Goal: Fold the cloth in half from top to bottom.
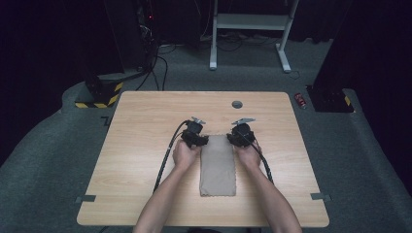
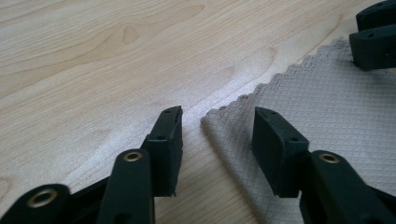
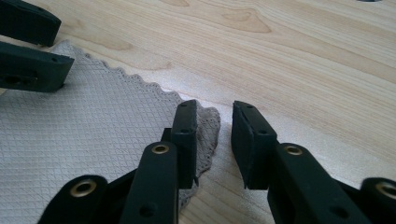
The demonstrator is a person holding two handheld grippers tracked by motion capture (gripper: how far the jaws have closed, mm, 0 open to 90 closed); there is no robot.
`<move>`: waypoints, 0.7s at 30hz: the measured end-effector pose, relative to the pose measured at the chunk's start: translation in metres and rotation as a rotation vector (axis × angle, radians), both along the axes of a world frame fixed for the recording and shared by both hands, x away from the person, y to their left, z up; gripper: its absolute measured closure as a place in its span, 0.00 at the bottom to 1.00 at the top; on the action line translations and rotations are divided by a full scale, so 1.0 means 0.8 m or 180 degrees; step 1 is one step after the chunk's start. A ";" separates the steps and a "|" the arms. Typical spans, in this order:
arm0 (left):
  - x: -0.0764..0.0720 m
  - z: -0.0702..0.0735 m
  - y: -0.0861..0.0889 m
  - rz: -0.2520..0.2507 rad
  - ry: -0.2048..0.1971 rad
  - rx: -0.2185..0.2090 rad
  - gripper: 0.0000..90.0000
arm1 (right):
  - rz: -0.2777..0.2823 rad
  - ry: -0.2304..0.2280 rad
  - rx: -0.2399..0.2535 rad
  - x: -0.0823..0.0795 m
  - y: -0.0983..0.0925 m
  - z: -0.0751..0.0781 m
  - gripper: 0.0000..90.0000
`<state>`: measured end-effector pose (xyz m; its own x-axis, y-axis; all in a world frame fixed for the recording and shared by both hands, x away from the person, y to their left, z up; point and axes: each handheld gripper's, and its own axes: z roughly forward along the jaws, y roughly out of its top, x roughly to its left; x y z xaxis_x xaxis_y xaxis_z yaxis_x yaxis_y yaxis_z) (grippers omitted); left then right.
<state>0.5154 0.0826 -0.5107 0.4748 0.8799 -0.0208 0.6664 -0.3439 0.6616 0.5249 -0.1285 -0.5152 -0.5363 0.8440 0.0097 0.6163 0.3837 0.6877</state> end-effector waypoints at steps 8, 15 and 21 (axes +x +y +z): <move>0.004 0.002 0.004 -0.0062 0.0086 -0.0108 0.85 | 0.0046 0.0027 0.0038 0.000 0.002 0.000 0.96; 0.009 0.002 0.011 -0.0143 0.0194 -0.0218 0.98 | 0.0067 -0.0024 -0.0027 -0.002 0.003 0.001 0.99; 0.010 0.011 0.015 -0.0197 0.0189 -0.0372 0.99 | 0.0072 -0.0073 0.0008 -0.006 -0.001 0.010 0.99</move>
<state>0.5237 0.0944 -0.5021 0.5229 0.8389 -0.1511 0.6854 -0.3084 0.6596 0.5198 -0.1295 -0.5068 -0.5554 0.8316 -0.0007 0.5916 0.3957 0.7025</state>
